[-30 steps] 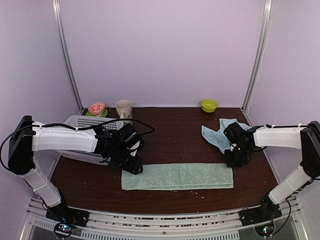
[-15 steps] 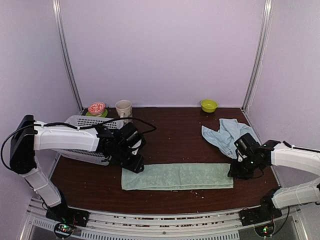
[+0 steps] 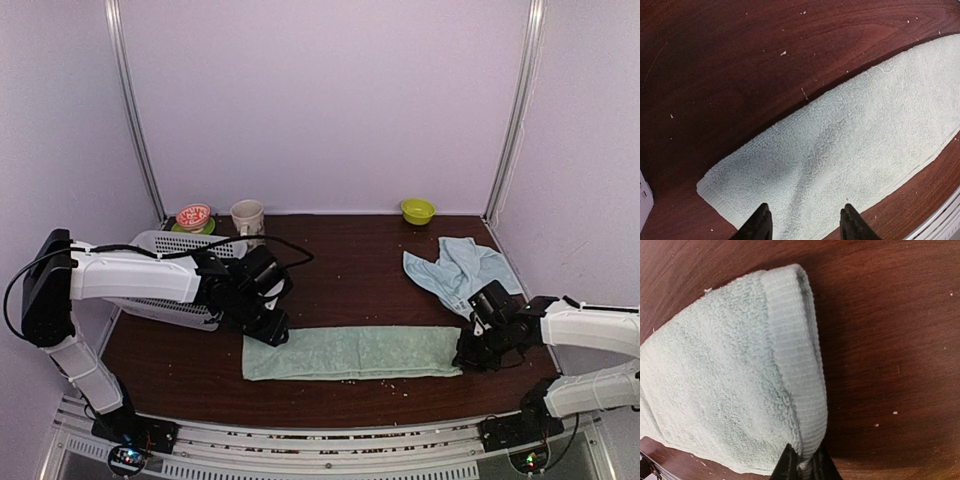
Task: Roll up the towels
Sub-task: Pick up the towel from the center of the board, then fold the towel at the center of the board.
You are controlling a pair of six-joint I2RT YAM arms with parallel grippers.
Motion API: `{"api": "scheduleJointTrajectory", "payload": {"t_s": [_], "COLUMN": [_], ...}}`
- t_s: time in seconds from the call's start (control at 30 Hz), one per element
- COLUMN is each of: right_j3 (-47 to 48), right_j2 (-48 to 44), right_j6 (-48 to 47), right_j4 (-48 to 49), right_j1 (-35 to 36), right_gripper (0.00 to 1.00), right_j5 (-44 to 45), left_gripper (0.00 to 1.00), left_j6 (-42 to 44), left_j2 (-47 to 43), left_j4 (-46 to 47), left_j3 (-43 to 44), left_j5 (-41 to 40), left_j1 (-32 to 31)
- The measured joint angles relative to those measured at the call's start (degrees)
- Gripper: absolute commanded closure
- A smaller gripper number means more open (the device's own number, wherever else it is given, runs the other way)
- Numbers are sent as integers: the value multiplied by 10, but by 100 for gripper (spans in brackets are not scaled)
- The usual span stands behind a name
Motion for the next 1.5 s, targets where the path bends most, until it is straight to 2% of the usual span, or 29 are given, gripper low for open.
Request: {"api": "scheduleJointTrajectory", "payload": {"t_s": [0.03, 0.07, 0.27, 0.6, 0.8, 1.03, 1.23, 1.5], "right_j3": [0, 0, 27, 198, 215, 215, 214, 219], "right_j2": [3, 5, 31, 64, 46, -7, -1, 57], "right_j6": [0, -2, -23, -144, -189, -216, -214, -202], "right_j4": [3, 5, -22, -143, -167, -148, -95, -26], "right_j1": [0, 0, 0, -58, -57, 3, 73, 148], "right_gripper": [99, 100, 100, 100, 100, 100, 100, 100], "right_j5": [-1, -1, 15, 125, 130, 111, 101, 83], "left_gripper": [54, 54, 54, 54, 54, 55, 57, 73], "left_j6": [0, 0, 0, 0, 0, 0, -5, -5], "left_j2": [0, 0, 0, 0, 0, 0, 1, 30], "left_j4": [0, 0, 6, 8, 11, 11, 12, 15], "left_j3": [0, 0, 0, 0, 0, 0, 0, 0], "left_j5": [0, 0, 0, -1, 0, 1, 4, 21], "left_j1": [0, 0, 1, 2, 2, 2, 2, 3]}}
